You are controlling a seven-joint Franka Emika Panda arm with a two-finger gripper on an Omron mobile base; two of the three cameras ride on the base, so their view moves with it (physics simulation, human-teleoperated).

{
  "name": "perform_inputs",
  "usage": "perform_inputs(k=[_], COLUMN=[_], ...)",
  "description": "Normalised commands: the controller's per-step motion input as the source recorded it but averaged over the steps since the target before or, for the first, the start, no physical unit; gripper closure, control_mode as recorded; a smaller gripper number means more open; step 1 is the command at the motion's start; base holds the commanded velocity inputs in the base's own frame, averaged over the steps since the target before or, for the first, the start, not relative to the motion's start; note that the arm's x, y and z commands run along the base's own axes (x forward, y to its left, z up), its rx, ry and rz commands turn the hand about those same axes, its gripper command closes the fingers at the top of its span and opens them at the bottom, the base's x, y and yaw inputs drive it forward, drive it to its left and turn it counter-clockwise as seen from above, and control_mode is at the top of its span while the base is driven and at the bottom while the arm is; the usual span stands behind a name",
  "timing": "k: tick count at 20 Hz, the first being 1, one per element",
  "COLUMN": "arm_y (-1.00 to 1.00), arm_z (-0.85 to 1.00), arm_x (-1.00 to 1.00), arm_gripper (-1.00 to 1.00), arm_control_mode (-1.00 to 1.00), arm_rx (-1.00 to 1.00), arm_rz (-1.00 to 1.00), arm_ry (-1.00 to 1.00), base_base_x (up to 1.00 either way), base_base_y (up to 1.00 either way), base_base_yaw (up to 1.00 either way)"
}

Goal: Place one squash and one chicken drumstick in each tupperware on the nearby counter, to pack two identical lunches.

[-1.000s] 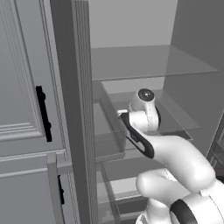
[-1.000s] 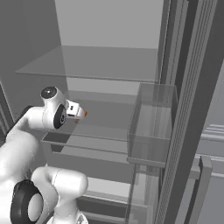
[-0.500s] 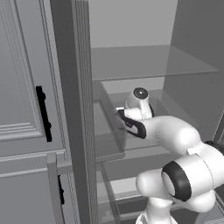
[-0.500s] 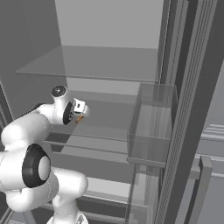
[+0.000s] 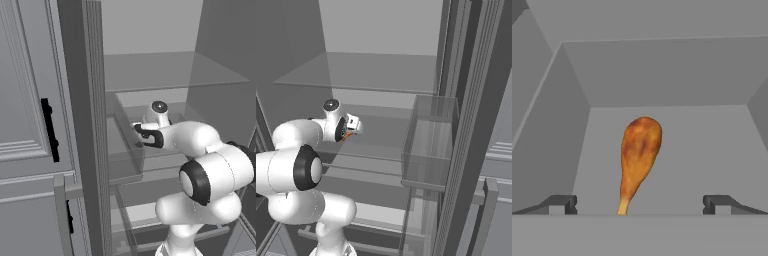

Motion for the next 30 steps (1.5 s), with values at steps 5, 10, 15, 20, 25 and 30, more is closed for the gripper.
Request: perform_inputs(k=[5,10,15,20,25,30], arm_y=[0.00,0.00,0.00,0.00,0.00,0.00], arm_z=[-0.16,-0.21,-0.34,-0.34,-0.41,-0.43], arm_x=[0.38,0.36,0.35,0.11,-0.55,-0.56], arm_gripper=[-1.00,-1.00,-1.00,1.00,1.00,1.00], arm_control_mode=[-1.00,-1.00,-1.00,-1.00,-1.00,-1.00], arm_rx=[0.00,0.00,0.00,0.00,0.00,0.00], arm_rz=[0.00,0.00,0.00,0.00,-0.01,-0.03], arm_ry=[0.02,0.04,0.06,0.04,0.07,0.08], base_base_x=[0.00,0.00,0.00,0.00,0.00,0.00], base_base_y=[0.00,0.00,0.00,0.00,0.00,0.00], base_base_yaw=[0.00,0.00,0.00,0.00,0.00,0.00])
